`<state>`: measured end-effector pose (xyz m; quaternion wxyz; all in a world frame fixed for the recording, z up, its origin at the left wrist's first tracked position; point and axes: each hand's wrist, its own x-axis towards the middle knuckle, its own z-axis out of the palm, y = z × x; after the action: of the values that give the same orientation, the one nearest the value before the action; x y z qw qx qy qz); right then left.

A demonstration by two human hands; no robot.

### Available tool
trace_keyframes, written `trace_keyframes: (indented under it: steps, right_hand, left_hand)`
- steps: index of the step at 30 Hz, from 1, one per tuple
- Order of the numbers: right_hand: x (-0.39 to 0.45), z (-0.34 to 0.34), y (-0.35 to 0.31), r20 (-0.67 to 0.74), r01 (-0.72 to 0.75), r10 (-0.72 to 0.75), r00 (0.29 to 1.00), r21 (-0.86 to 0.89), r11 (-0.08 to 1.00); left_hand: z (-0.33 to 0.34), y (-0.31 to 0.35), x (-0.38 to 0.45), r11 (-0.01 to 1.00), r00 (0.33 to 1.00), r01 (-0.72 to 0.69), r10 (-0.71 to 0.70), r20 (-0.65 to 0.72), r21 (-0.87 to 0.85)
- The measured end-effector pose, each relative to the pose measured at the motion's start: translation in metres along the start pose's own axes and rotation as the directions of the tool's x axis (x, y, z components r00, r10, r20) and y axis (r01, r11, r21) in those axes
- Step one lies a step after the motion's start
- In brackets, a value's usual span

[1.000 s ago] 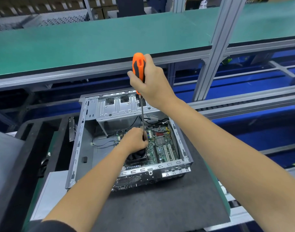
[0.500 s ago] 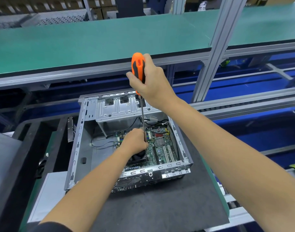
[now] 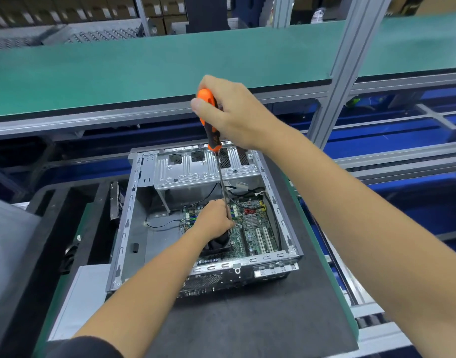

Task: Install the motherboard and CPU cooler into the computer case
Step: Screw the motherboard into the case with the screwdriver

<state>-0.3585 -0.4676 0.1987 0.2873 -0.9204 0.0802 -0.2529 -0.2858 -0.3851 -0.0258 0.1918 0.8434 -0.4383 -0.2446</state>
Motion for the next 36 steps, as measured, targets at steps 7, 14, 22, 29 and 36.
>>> trace_keyframes:
  steps: [7, 14, 22, 29, 36]
  right_hand:
    - [0.019, -0.023, -0.017, 0.266, 0.060, 0.004, 0.964, -0.235, 0.970]
    - [0.025, -0.015, -0.028, 0.267, 0.058, 0.057, 0.962, -0.405, 0.913]
    - [0.024, -0.008, -0.038, 0.237, 0.069, 0.103, 0.966, -0.619, 0.783]
    - [0.033, -0.027, -0.046, 0.427, 0.026, 0.252, 0.869, -0.547, 0.837]
    - [0.031, -0.023, -0.035, 0.251, -0.030, 0.249, 0.935, -0.645, 0.763]
  left_hand:
    - [0.002, -0.001, 0.002, 1.000, 1.000, 0.021, -0.021, 0.004, -0.006]
    - [0.005, -0.004, 0.003, 0.999, 0.999, 0.036, -0.036, 0.004, -0.020]
    - [0.004, -0.008, 0.006, 0.993, 0.998, 0.037, -0.032, 0.050, -0.113]
    - [0.004, -0.010, 0.004, 0.987, 0.998, 0.014, -0.003, 0.070, -0.160]
    - [0.005, -0.012, 0.004, 0.988, 0.996, 0.006, 0.008, 0.085, -0.156]
